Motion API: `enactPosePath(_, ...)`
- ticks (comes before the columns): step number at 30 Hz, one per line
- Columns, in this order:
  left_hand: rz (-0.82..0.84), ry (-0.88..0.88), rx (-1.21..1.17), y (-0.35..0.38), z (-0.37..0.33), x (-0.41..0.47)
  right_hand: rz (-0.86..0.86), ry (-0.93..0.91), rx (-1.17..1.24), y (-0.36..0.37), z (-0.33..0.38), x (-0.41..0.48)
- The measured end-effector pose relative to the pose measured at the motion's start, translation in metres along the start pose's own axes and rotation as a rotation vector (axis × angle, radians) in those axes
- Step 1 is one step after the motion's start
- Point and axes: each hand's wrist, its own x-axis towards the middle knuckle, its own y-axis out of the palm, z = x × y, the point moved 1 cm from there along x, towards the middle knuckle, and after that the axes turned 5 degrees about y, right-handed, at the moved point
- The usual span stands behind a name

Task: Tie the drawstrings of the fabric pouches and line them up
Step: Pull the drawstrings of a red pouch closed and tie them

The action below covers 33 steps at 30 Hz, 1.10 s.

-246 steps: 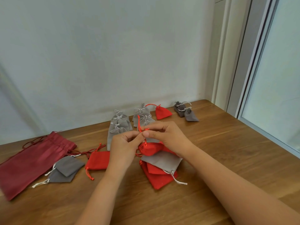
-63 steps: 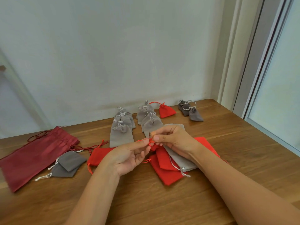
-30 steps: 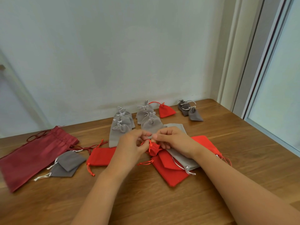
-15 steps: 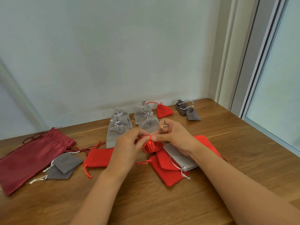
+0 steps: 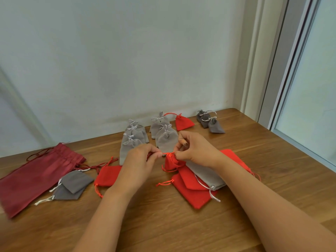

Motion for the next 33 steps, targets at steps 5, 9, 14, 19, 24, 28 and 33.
enactPosePath(5,-0.027,-0.061,-0.145,0.0,-0.001,-0.002,0.003,-0.017,0.019,-0.002,0.003,-0.002)
enactPosePath(9,-0.016,-0.117,-0.307,0.002,-0.005,-0.002,0.027,-0.005,0.139,-0.005,-0.001,-0.001)
enactPosePath(14,0.079,-0.153,-0.527,0.012,-0.009,-0.006,-0.001,-0.008,0.368,-0.006,-0.001,0.002)
enactPosePath(19,-0.002,-0.15,-0.558,0.009,-0.027,-0.002,-0.039,-0.019,0.508,-0.011,0.002,0.002)
enactPosePath(24,-0.015,-0.295,-0.595,-0.002,-0.036,0.027,-0.315,0.014,-0.012,-0.042,-0.001,0.0)
enactPosePath(28,-0.004,-0.413,-0.631,0.009,-0.033,0.078,-0.207,0.124,-0.645,-0.046,-0.018,-0.004)
enactPosePath(33,0.048,-0.474,-0.537,0.05,-0.018,0.137,-0.305,0.266,-0.71,-0.053,-0.02,-0.006)
